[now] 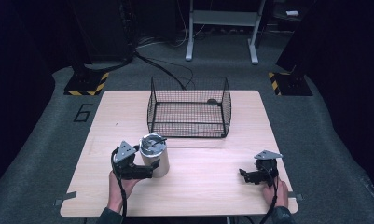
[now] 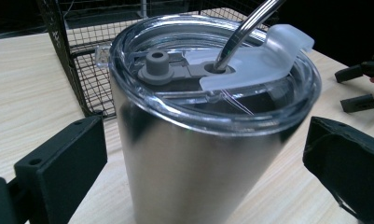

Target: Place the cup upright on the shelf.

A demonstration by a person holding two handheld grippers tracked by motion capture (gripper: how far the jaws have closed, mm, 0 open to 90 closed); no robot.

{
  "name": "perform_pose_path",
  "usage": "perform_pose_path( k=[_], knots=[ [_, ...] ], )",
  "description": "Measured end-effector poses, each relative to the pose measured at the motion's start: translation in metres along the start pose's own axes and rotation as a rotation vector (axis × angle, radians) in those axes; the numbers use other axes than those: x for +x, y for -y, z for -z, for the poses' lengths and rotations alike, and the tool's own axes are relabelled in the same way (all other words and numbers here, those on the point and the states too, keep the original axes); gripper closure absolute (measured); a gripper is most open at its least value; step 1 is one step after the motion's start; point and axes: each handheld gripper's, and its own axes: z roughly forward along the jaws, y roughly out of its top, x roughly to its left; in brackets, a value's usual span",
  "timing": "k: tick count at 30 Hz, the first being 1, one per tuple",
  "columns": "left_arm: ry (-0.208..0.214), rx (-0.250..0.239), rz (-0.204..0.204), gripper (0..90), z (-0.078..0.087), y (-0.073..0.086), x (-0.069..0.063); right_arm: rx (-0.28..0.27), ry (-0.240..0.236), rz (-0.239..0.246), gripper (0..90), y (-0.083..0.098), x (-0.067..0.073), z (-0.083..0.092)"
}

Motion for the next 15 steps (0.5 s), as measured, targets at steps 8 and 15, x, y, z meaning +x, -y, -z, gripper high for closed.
perform_pose_path(
  k=[8,15],
  knots=[
    [-0.011,-0.02,0.017,0.0,-0.01,-0.006,-0.004,-0.001,0.0,0.0,0.0,0.0,0.0,0.0],
    [-0.035,-0.029,0.023,0.1,-0.017,-0.008,-0.005,0.0,0.0,-0.001,0.0,0.0,0.0,0.0]
  ],
)
